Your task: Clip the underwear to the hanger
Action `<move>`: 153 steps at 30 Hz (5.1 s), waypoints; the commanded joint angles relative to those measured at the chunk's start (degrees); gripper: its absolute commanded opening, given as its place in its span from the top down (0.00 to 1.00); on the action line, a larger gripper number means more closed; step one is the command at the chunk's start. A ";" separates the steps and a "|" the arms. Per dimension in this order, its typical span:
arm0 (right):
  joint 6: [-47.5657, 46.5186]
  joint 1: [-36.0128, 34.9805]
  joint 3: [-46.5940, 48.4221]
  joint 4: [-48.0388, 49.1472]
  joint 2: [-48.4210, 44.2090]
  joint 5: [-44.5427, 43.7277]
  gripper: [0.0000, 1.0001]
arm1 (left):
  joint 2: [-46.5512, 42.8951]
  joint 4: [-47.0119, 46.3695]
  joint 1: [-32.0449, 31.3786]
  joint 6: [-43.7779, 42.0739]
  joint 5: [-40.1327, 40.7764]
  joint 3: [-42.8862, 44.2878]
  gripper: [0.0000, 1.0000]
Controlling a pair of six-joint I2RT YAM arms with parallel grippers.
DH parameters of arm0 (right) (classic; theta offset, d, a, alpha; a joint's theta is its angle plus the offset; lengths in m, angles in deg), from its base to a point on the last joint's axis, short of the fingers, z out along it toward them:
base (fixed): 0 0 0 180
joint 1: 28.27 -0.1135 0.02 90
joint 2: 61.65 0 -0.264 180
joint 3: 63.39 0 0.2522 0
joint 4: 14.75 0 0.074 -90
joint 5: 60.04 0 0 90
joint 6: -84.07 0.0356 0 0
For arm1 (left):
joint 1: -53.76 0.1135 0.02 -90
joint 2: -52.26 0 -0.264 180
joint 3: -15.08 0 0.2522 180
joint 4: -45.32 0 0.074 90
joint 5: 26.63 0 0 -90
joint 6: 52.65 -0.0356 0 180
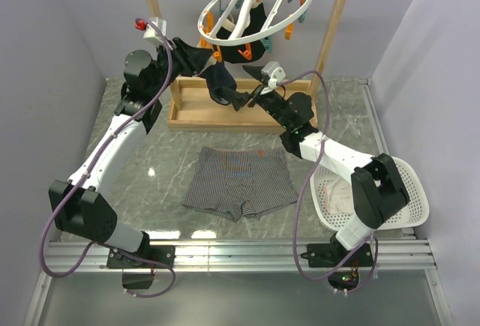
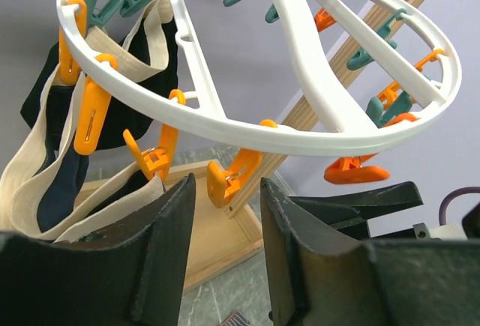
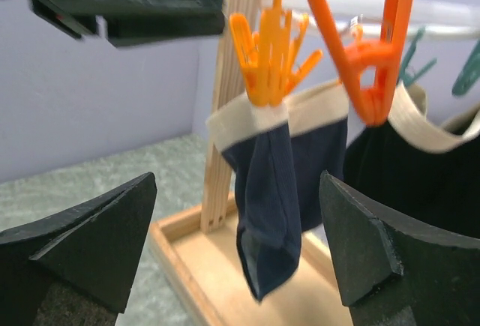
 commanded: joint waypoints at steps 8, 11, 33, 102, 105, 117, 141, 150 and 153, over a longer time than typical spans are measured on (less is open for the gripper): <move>-1.64 -1.43 6.93 15.62 5.41 1.21 0.10 | 3.46 1.78 -0.56 2.19 0.42 5.84 0.67; -0.58 -1.35 8.60 15.10 6.64 2.44 0.14 | 3.81 1.87 -0.47 2.28 -0.28 6.37 0.76; 0.83 -2.31 17.65 9.30 12.88 1.22 0.39 | 2.93 1.96 -0.47 0.78 -2.57 5.05 0.98; 0.21 -4.33 19.33 5.87 13.77 0.07 1.00 | 5.31 -4.99 0.41 5.89 -8.72 7.15 0.49; 0.30 -4.33 19.15 5.95 13.77 -0.10 1.00 | 5.83 -4.90 -0.12 4.48 -8.02 8.12 0.51; 0.47 -4.42 18.62 6.04 13.50 0.42 1.00 | 6.63 -7.71 -0.56 3.95 -6.61 8.74 0.55; 0.38 -4.60 3.61 -6.06 2.96 2.97 0.38 | 6.36 -8.94 -0.56 3.86 -6.43 7.51 1.00; -4.01 -9.08 4.29 -41.91 1.89 2.62 0.42 | 6.10 -9.38 -0.56 3.95 -6.35 6.72 1.00; -3.31 -9.08 7.27 -48.33 5.92 2.10 0.41 | 6.10 -9.29 -0.56 4.03 -6.35 6.90 1.00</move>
